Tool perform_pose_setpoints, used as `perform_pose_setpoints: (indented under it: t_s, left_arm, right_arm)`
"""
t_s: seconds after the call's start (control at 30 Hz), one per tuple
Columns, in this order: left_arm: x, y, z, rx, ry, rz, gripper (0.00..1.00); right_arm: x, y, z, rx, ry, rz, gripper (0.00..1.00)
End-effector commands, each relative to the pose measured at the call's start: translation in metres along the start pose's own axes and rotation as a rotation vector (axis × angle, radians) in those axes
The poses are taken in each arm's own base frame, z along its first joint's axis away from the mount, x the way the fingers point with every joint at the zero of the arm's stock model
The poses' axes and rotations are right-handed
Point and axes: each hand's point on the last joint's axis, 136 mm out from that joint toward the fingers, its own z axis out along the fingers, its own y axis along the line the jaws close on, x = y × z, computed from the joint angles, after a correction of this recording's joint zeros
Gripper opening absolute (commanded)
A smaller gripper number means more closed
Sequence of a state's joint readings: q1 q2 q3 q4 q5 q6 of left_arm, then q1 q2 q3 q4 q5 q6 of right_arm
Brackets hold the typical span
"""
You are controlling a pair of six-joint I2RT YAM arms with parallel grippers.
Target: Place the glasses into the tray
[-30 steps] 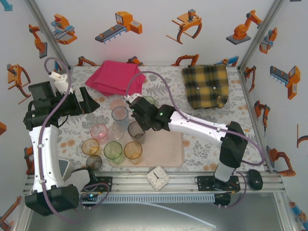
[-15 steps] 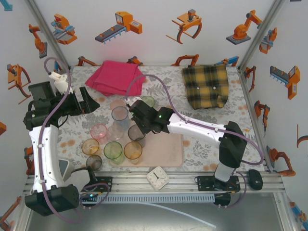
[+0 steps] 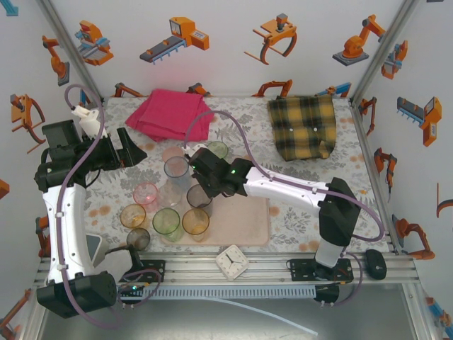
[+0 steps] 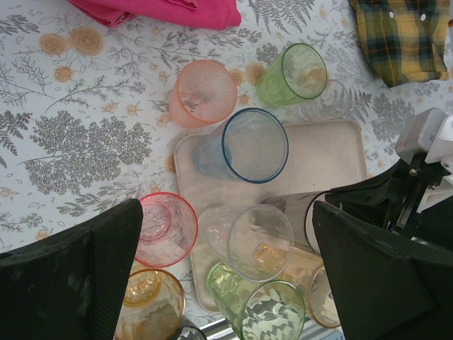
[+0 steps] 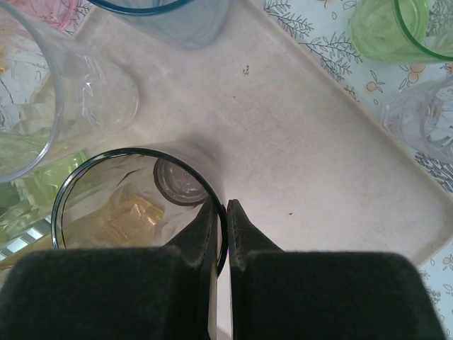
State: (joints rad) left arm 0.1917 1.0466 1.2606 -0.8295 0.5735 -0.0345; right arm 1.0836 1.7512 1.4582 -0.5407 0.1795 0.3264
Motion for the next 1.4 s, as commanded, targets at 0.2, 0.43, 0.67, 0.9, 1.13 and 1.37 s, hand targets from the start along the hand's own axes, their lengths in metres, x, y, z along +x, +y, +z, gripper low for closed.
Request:
perform_pose_setpoints:
  t_s: [0.2,0.43,0.67,0.9,1.13,1.37]
  left_arm:
    - [-0.004,-0.003,-0.003,0.019,-0.021,-0.002,0.97]
    - [-0.003,-0.003,-0.003,0.018,-0.021,-0.002,0.97]
    - [-0.003,-0.003,-0.003,0.018,-0.022,-0.002,0.97]
    - [-0.004,-0.004,-0.004,0.018,-0.025,0.001,0.97]
    - [-0.004,-0.004,-0.004,0.017,-0.026,0.0,0.97]
    - [-0.005,-0.004,-0.004,0.017,-0.027,0.0,0.97]
  right_arm:
    - [-0.005,0.009,0.005,-0.025,-0.018,0.024,0.11]
    - [-0.003,0.01,0.007,-0.027,-0.012,0.027,0.14]
    - [-0.003,0.009,0.006,-0.023,-0.015,0.026,0.19]
    - [-0.005,0.008,0.004,-0.018,-0.019,0.024,0.24]
    - [-0.009,0.007,0.003,-0.011,-0.026,0.021,0.31]
    - [-0.016,0.006,-0.001,-0.003,-0.042,0.005,0.36]
